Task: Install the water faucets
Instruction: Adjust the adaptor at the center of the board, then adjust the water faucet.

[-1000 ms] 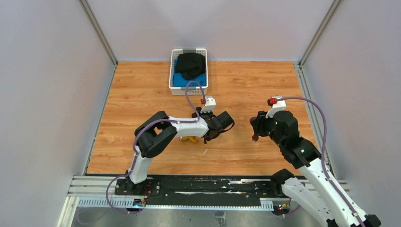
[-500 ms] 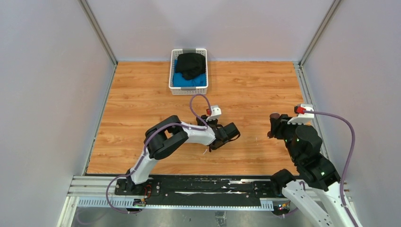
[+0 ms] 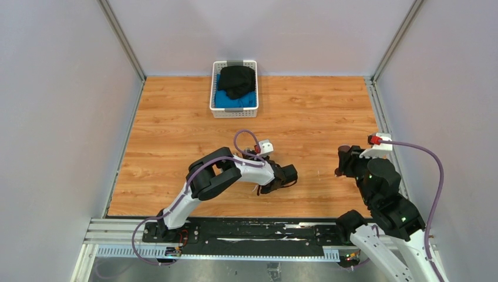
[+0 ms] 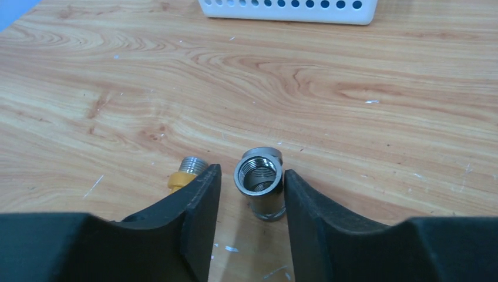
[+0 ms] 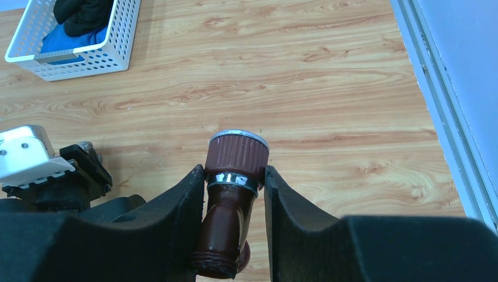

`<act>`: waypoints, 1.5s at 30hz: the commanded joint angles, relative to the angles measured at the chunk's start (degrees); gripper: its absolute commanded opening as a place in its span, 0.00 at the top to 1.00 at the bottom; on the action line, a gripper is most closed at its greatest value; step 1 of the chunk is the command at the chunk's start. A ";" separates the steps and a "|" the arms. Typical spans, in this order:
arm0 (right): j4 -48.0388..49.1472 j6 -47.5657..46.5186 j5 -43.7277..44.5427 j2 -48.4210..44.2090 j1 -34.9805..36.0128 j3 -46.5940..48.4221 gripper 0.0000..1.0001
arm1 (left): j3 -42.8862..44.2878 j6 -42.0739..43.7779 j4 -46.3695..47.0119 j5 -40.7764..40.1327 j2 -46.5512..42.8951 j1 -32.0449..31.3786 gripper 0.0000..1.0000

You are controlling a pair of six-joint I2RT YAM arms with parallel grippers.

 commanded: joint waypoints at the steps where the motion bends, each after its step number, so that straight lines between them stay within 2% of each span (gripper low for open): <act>1: -1.26 0.70 0.37 0.30 -0.76 1.55 1.00 | -0.13 -5.09 -4.69 -2.27 -1.30 -0.37 0.49; 6: -1.10 -0.62 -1.09 1.69 -0.72 2.16 1.00 | -0.97 -1.43 -4.60 -3.35 -9.35 -0.56 0.38; 11: 0.36 -2.59 -4.91 5.86 -0.72 4.04 1.00 | 0.89 11.69 -3.61 -2.17 -20.06 -1.07 0.37; 13: 2.21 -2.72 -7.20 6.84 -0.71 4.53 1.00 | -1.04 24.23 4.57 0.77 -25.60 -0.97 0.36; 14: 3.23 -2.67 -8.75 7.26 -0.67 4.64 1.00 | -3.53 32.99 12.16 4.93 -29.15 -0.73 0.35; 16: 5.16 -2.10 -12.53 8.39 -0.79 5.10 1.00 | -10.02 47.80 28.54 18.19 -37.05 0.27 0.31; 18: 7.54 -0.71 -17.47 9.80 -1.46 5.56 1.00 | -13.41 51.33 33.26 35.09 -44.30 2.33 0.25; 19: 9.30 0.06 -20.99 10.03 -1.84 5.38 1.00 | -14.03 51.58 32.62 41.73 -47.15 3.76 0.20; 21: 14.71 2.65 -29.25 9.66 -2.91 4.10 1.00 | -14.97 52.28 31.48 52.66 -52.12 6.03 0.18; 25: 32.47 12.32 -45.48 9.36 -5.14 -1.90 1.00 | -18.32 53.15 33.49 72.37 -60.76 8.19 0.11; 28: 49.47 23.68 -50.11 10.62 -6.41 -7.73 1.00 | -21.51 51.46 38.54 84.46 -64.91 8.48 0.10; 30: 60.44 32.49 -48.83 11.99 -6.68 -12.11 1.00 | -23.48 50.74 43.33 90.92 -66.57 8.54 0.08; 34: 77.00 41.58 -45.73 15.12 -6.70 -17.31 1.00 | -23.44 48.81 44.90 97.10 -65.68 8.55 0.04; 39: 82.00 46.75 -44.14 16.95 -6.70 -18.23 1.00 | -27.53 42.56 55.26 100.37 -63.51 8.54 0.04; 45: 86.51 51.20 -43.13 17.30 -6.64 -19.90 1.00 | -28.83 38.92 61.76 97.77 -60.20 8.50 0.09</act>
